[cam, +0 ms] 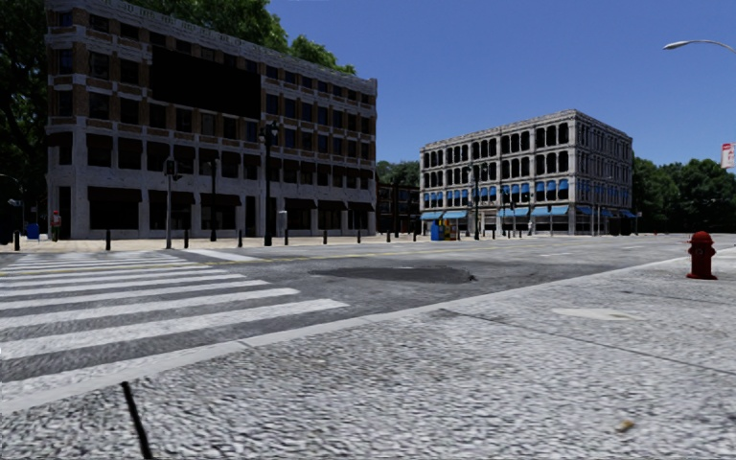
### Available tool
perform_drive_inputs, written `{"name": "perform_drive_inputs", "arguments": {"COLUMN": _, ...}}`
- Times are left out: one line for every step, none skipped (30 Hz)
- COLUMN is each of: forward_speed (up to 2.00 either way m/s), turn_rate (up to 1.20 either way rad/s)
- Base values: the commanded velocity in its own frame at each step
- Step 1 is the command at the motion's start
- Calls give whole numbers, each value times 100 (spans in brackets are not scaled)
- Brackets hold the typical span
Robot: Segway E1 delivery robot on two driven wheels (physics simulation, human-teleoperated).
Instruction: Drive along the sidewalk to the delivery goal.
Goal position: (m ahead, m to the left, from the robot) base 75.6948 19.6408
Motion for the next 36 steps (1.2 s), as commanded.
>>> {"name": "perform_drive_inputs", "arguments": {"forward_speed": 191, "turn_rate": 55}}
{"name": "perform_drive_inputs", "arguments": {"forward_speed": 191, "turn_rate": 55}}
{"name": "perform_drive_inputs", "arguments": {"forward_speed": 191, "turn_rate": 56}}
{"name": "perform_drive_inputs", "arguments": {"forward_speed": 191, "turn_rate": 56}}
{"name": "perform_drive_inputs", "arguments": {"forward_speed": 191, "turn_rate": 56}}
{"name": "perform_drive_inputs", "arguments": {"forward_speed": 191, "turn_rate": 56}}
{"name": "perform_drive_inputs", "arguments": {"forward_speed": 191, "turn_rate": 56}}
{"name": "perform_drive_inputs", "arguments": {"forward_speed": 191, "turn_rate": 56}}
{"name": "perform_drive_inputs", "arguments": {"forward_speed": 191, "turn_rate": 56}}
{"name": "perform_drive_inputs", "arguments": {"forward_speed": 191, "turn_rate": 56}}
{"name": "perform_drive_inputs", "arguments": {"forward_speed": 191, "turn_rate": 56}}
{"name": "perform_drive_inputs", "arguments": {"forward_speed": 191, "turn_rate": 56}}
{"name": "perform_drive_inputs", "arguments": {"forward_speed": 191, "turn_rate": 56}}
{"name": "perform_drive_inputs", "arguments": {"forward_speed": 191, "turn_rate": 56}}
{"name": "perform_drive_inputs", "arguments": {"forward_speed": 191, "turn_rate": 56}}
{"name": "perform_drive_inputs", "arguments": {"forward_speed": 191, "turn_rate": 56}}
{"name": "perform_drive_inputs", "arguments": {"forward_speed": 191, "turn_rate": 56}}
{"name": "perform_drive_inputs", "arguments": {"forward_speed": 191, "turn_rate": 56}}
{"name": "perform_drive_inputs", "arguments": {"forward_speed": 191, "turn_rate": 56}}
{"name": "perform_drive_inputs", "arguments": {"forward_speed": 191, "turn_rate": 56}}
{"name": "perform_drive_inputs", "arguments": {"forward_speed": 191, "turn_rate": 56}}
{"name": "perform_drive_inputs", "arguments": {"forward_speed": 191, "turn_rate": 56}}
{"name": "perform_drive_inputs", "arguments": {"forward_speed": 191, "turn_rate": 57}}
{"name": "perform_drive_inputs", "arguments": {"forward_speed": 191, "turn_rate": 57}}
{"name": "perform_drive_inputs", "arguments": {"forward_speed": 191, "turn_rate": 61}}
{"name": "perform_drive_inputs", "arguments": {"forward_speed": 191, "turn_rate": 62}}
{"name": "perform_drive_inputs", "arguments": {"forward_speed": 191, "turn_rate": 62}}
{"name": "perform_drive_inputs", "arguments": {"forward_speed": 191, "turn_rate": 63}}
{"name": "perform_drive_inputs", "arguments": {"forward_speed": 191, "turn_rate": 64}}
{"name": "perform_drive_inputs", "arguments": {"forward_speed": 191, "turn_rate": 64}}
{"name": "perform_drive_inputs", "arguments": {"forward_speed": 191, "turn_rate": 64}}
{"name": "perform_drive_inputs", "arguments": {"forward_speed": 191, "turn_rate": 64}}
{"name": "perform_drive_inputs", "arguments": {"forward_speed": 191, "turn_rate": 64}}
{"name": "perform_drive_inputs", "arguments": {"forward_speed": 191, "turn_rate": 64}}
{"name": "perform_drive_inputs", "arguments": {"forward_speed": 191, "turn_rate": 64}}
{"name": "perform_drive_inputs", "arguments": {"forward_speed": 191, "turn_rate": 64}}
